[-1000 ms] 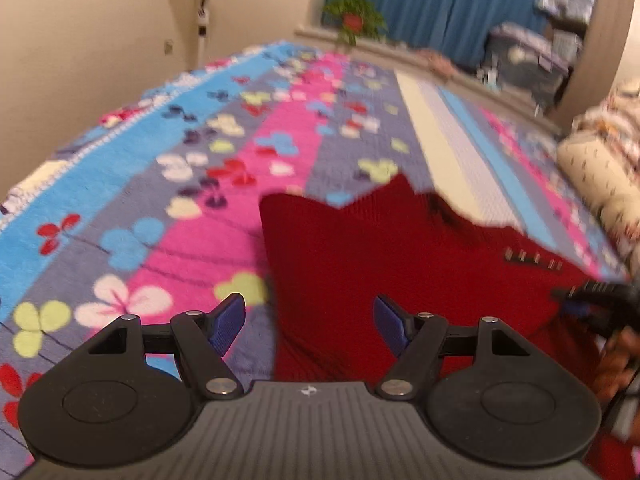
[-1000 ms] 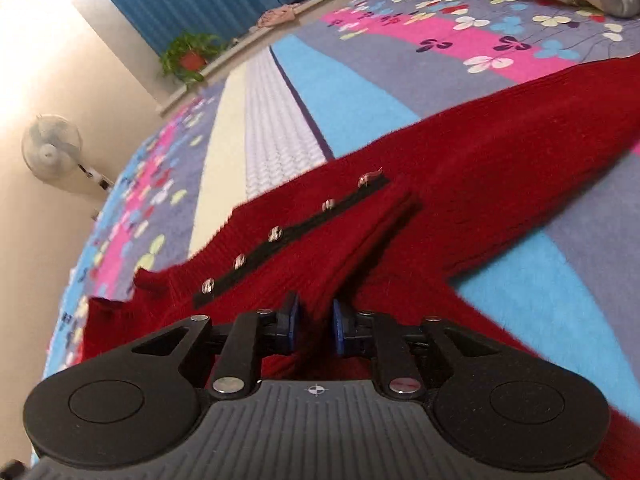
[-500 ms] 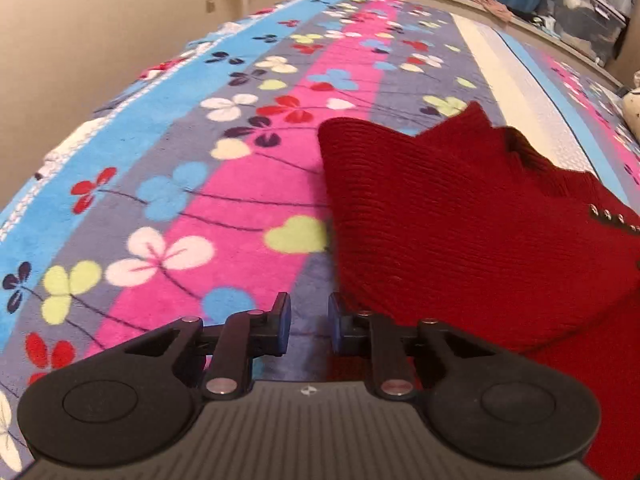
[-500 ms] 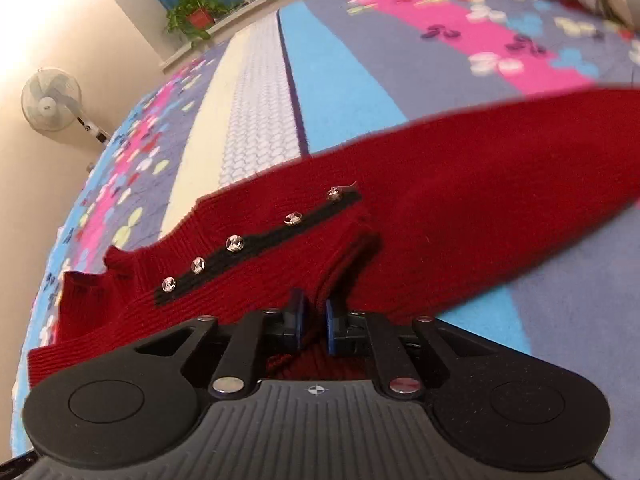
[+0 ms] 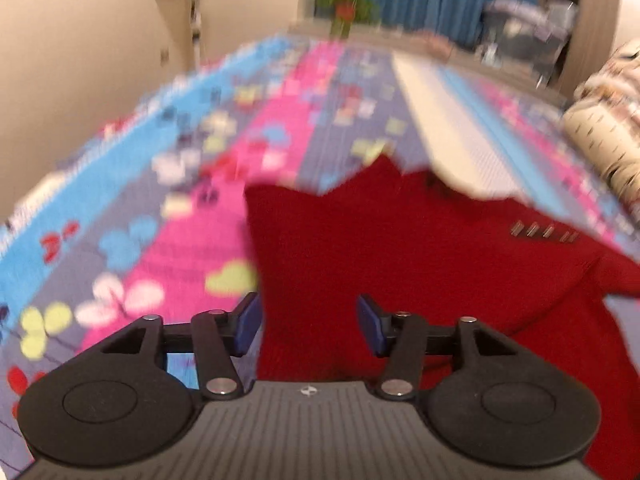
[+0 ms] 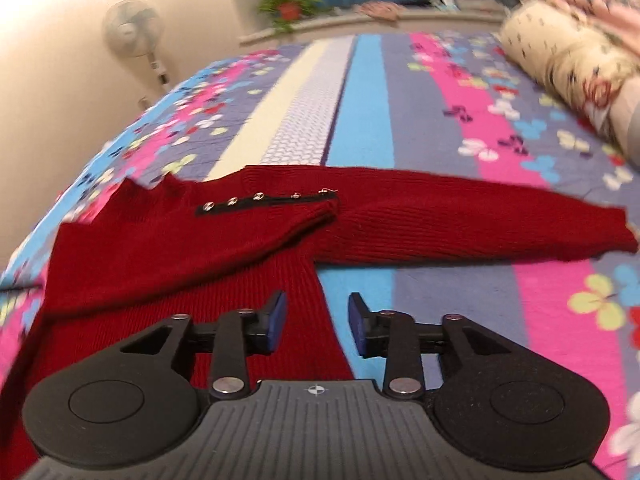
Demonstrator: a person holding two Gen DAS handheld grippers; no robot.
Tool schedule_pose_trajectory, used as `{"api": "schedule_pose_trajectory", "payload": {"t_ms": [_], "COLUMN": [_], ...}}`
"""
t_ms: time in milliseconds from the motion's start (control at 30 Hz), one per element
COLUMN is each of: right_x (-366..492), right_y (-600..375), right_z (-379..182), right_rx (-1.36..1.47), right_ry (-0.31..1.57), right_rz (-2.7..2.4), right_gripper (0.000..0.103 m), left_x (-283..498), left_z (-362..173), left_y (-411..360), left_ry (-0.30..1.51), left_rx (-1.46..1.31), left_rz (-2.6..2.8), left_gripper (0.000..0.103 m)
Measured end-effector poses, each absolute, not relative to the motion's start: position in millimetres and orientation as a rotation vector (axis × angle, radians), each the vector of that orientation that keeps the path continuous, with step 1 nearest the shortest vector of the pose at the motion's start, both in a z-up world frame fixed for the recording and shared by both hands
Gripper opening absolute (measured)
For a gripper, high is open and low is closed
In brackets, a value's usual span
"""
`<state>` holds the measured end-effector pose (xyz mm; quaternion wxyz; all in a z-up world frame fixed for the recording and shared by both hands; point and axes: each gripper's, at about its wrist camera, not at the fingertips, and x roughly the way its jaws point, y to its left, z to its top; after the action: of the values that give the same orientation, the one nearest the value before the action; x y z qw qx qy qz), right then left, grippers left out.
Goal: Fold small clothes
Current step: 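Move the open right tool to the cuff of the other sleeve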
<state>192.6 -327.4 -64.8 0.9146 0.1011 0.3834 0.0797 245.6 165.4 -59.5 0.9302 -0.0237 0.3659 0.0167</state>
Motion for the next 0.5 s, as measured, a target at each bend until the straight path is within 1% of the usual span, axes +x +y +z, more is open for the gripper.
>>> {"api": "schedule_pose_trajectory", "payload": {"t_ms": [33,67,100,133,267,333,433,500], "right_x": [183.6,173.6,166.0,159.4,147.3,148.5,149.9,150.2], "right_y": [-332.3,-338.7,-344.5,-351.8,-378.8,-388.0,-396.6,-399.1], "right_z": [-61.2,-59.5,-58.9,-61.0,-74.5,-71.6,-69.4,-68.9], "right_rx": [0.192,0.18,0.18,0.19,0.247,0.291,0.321,0.336], "right_ry": [0.775,0.755,0.735,0.72,0.724,0.7,0.682,0.676], "right_rz": [0.167,0.171,0.171,0.164,0.098,0.079,0.063,0.055], "right_gripper": [0.044,0.044,0.044,0.044,0.044,0.044,0.044,0.044], "left_x": [237.9,226.8,216.2,207.4,163.5,141.7,120.3,119.3], "left_z": [-50.7,-39.7,-31.0,-22.7,10.9,14.1,2.3,-16.8], "left_y": [160.7,154.1,148.9,141.7,118.7,113.2,112.4,115.6], "left_ry": [0.706,0.651,0.603,0.565,0.468,0.45,0.497,0.554], "left_rx": [-0.035,-0.004,0.031,0.06,0.087,0.104,0.09,0.045], "left_rz": [0.025,0.014,0.008,0.008,0.0,0.002,0.031,0.052], "left_gripper": [0.07,0.074,0.082,0.085,0.086,0.087,0.087,0.087]}}
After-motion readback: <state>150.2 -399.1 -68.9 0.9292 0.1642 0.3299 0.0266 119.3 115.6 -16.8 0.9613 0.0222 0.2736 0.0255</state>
